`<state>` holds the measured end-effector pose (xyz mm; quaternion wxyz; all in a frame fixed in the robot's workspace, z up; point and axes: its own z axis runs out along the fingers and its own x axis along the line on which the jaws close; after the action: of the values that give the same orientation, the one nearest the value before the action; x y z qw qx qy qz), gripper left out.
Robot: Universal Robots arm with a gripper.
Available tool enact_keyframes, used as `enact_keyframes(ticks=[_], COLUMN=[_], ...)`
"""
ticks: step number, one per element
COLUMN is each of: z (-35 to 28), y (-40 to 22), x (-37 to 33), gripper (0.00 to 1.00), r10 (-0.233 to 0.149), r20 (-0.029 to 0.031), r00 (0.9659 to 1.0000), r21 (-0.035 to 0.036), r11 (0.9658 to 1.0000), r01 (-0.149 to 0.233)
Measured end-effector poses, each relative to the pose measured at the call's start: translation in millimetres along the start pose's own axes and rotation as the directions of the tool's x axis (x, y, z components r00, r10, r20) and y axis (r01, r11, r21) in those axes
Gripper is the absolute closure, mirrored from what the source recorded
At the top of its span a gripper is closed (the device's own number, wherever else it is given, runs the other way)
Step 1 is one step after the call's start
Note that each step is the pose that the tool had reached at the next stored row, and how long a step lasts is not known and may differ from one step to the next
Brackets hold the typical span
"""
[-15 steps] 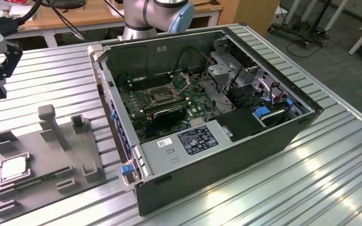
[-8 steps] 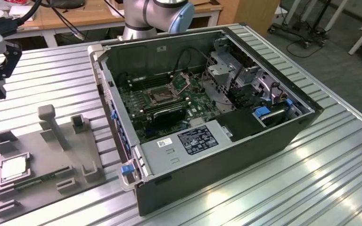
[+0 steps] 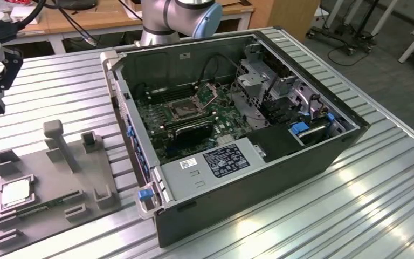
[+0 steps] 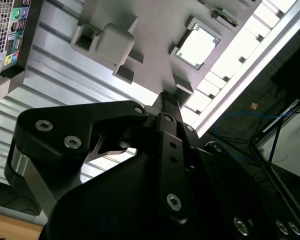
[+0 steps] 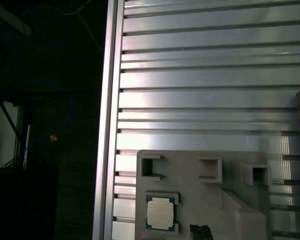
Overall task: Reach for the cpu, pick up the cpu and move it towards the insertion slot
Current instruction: 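Reach for the cpu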
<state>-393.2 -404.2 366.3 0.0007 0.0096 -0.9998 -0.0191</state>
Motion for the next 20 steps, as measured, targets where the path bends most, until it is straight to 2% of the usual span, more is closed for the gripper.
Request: enact_keyframes(ticks=[20], z=[0.9], y=[0.0], x=[4.5], gripper=[0.89], r10=[0.000], r20=[0.0001], r00=[1.0000], r21=[0.0000], r11=[1.0000], r01=[0.000])
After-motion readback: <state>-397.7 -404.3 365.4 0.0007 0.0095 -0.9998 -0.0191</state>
